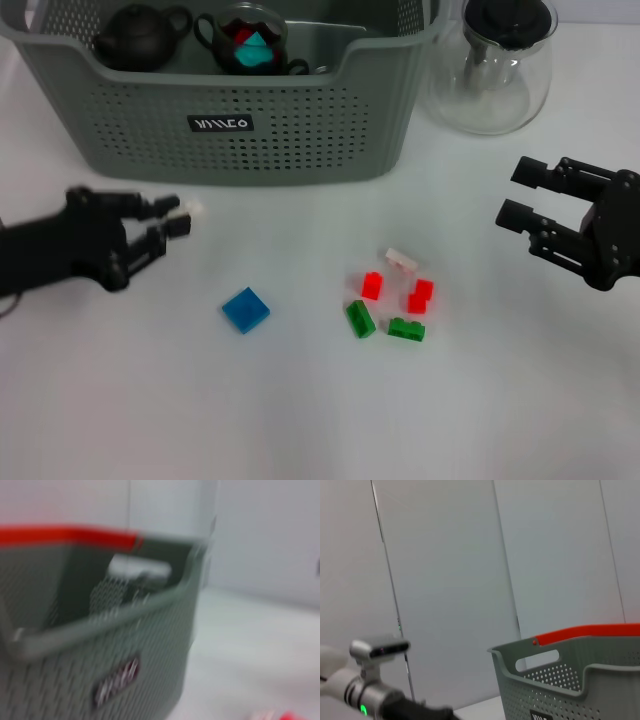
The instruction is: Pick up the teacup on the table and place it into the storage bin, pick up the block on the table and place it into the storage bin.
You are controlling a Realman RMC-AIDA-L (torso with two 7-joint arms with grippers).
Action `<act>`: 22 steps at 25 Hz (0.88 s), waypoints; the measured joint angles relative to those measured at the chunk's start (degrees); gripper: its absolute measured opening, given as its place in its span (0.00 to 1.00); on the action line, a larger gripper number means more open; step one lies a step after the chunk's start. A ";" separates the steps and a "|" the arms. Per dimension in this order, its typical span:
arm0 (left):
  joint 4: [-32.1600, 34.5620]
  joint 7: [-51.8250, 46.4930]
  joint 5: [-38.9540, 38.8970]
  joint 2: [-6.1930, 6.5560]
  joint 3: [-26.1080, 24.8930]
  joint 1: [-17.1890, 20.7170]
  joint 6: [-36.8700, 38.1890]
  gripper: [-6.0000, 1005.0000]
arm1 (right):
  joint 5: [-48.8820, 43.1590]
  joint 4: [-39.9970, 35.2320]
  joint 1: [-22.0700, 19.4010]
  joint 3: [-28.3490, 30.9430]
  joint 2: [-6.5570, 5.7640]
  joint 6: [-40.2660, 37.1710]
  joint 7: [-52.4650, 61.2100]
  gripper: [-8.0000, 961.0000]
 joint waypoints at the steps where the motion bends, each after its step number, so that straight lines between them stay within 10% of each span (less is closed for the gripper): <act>1: 1.39 -2.39 -1.06 0.21 -0.39 -0.60 3.45 0.19 | 0.00 0.00 0.00 0.01 -0.02 -0.01 0.01 0.57; 9: 8.10 -26.27 -15.41 3.59 -1.26 -9.63 13.02 0.19 | 0.00 0.00 0.34 0.01 -0.06 -0.10 0.04 0.57; 17: 10.16 -47.41 -9.85 9.73 10.67 -22.80 -9.76 0.19 | 0.01 -0.01 0.56 0.35 -0.06 -0.05 0.04 0.57; 22: 9.60 -56.44 3.99 10.55 22.05 -28.62 -24.80 0.19 | 0.07 0.00 0.90 0.72 -0.06 -0.09 0.04 0.57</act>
